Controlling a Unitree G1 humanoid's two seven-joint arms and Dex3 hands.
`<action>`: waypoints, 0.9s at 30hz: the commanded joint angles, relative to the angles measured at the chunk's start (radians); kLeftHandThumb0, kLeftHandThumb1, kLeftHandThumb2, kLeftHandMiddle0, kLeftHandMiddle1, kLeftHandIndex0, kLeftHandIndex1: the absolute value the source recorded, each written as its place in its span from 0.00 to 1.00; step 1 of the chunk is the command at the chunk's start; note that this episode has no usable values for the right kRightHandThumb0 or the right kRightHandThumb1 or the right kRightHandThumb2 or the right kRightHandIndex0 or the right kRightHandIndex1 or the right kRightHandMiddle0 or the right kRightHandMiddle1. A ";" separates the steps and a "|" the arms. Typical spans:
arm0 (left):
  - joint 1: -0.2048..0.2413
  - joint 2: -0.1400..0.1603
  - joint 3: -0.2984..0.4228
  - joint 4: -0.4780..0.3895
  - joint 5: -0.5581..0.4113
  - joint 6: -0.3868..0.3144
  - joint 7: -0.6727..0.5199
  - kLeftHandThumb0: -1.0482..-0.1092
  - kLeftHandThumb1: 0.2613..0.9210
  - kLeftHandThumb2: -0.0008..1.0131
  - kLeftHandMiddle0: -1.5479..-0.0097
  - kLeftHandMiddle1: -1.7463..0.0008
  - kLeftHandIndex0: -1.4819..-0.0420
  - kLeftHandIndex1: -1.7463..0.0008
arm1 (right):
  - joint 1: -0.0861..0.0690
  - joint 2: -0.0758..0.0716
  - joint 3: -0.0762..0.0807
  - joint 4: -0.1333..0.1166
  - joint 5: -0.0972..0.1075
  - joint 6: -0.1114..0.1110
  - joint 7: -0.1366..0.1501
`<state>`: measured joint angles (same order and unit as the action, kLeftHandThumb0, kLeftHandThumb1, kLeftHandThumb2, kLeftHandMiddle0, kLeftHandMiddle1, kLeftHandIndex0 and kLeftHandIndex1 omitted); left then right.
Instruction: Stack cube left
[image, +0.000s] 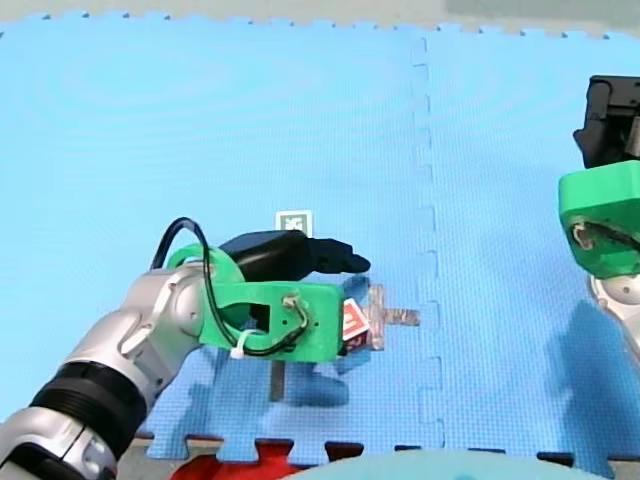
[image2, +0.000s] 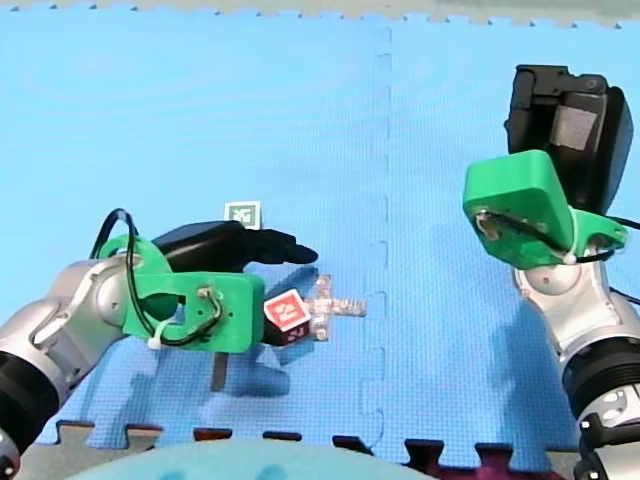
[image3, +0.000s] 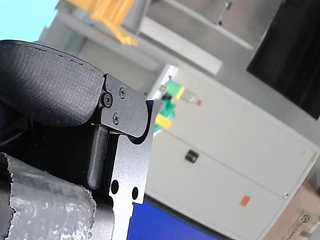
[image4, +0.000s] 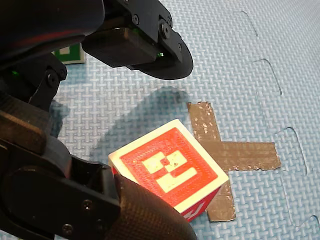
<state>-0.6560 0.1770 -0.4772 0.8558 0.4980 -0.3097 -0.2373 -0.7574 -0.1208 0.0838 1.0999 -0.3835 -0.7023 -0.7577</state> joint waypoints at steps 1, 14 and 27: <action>-0.004 -0.002 0.005 0.012 0.000 -0.008 0.015 0.00 0.91 0.00 0.55 0.02 0.73 1.00 | -0.001 -0.002 0.000 0.001 0.001 0.001 -0.002; -0.003 -0.008 0.007 0.034 0.028 -0.042 0.111 0.00 1.00 0.02 0.43 0.00 0.67 0.98 | -0.003 0.006 0.001 0.008 0.007 -0.003 -0.003; -0.014 -0.026 0.011 0.053 0.053 -0.090 0.215 0.00 0.96 0.00 0.37 0.00 0.63 0.99 | -0.001 -0.003 -0.005 0.018 0.008 -0.013 -0.001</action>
<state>-0.6707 0.1528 -0.4703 0.9018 0.5435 -0.3801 -0.0651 -0.7563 -0.1190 0.0806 1.1128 -0.3782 -0.7102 -0.7554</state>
